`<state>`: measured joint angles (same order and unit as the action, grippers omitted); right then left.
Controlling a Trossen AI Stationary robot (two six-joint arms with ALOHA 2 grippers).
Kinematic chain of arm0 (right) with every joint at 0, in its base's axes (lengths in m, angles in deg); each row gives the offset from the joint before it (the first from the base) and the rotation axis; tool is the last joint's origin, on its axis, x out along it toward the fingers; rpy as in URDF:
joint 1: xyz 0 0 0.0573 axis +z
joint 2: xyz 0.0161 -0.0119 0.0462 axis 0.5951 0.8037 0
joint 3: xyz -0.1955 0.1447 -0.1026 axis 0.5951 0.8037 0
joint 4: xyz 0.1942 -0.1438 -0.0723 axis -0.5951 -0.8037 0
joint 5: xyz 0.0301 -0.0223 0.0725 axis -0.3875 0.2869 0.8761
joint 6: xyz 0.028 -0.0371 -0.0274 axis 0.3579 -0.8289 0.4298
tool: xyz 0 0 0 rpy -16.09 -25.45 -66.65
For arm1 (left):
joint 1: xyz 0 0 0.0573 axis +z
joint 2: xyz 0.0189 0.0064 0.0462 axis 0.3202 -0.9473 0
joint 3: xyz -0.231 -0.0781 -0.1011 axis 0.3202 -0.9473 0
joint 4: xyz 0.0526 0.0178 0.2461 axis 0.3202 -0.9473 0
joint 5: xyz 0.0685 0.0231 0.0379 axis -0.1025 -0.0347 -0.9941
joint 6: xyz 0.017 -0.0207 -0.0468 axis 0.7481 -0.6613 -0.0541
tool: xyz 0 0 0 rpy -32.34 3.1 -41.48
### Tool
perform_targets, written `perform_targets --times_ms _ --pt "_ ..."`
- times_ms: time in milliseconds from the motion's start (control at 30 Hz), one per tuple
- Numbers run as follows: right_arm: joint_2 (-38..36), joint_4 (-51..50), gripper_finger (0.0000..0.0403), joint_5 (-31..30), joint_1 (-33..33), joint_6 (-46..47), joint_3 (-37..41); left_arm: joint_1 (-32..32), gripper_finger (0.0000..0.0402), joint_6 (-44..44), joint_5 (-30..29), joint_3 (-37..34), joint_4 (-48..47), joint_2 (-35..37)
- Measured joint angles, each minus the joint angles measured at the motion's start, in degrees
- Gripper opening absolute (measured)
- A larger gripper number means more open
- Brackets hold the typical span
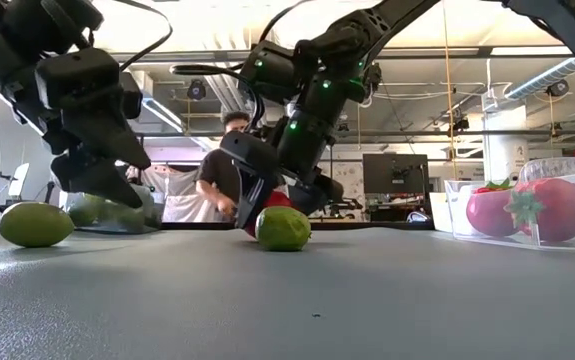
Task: Sort produce into baskets
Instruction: Put the tomato into the transparent bin
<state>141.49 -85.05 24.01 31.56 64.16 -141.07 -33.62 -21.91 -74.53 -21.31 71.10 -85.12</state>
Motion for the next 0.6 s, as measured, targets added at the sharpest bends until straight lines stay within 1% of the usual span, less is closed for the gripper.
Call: perform_targets --times_ms 167,300,400,433,533,600 --pt "-0.30 0.03 0.0282 0.00 -0.24 2.40 0.04 -0.02 0.0366 -0.16 0.00 -0.01 0.54 -0.87" --pt "-3.13 -2.01 0.0278 1.41 -0.28 2.67 0.07 -0.33 0.0365 -0.55 0.36 -0.06 0.31 -1.13" --pt "-8.34 -8.84 0.0278 1.57 0.09 2.61 0.07 -1.51 0.0365 -1.63 1.23 -0.07 0.24 -0.77" --pt "-10.55 -12.20 0.0278 0.11 0.41 2.43 0.07 -2.12 0.0365 -1.91 1.41 -0.11 0.16 -0.61" --pt "-16.76 -25.59 0.0278 -7.70 1.29 2.69 0.14 -3.61 0.0365 -2.70 1.64 -0.11 0.13 -0.55" --pt "-20.74 -34.58 0.0278 -12.13 1.32 6.32 1.19 -4.14 0.0365 -2.74 1.43 -0.11 0.52 -0.58"
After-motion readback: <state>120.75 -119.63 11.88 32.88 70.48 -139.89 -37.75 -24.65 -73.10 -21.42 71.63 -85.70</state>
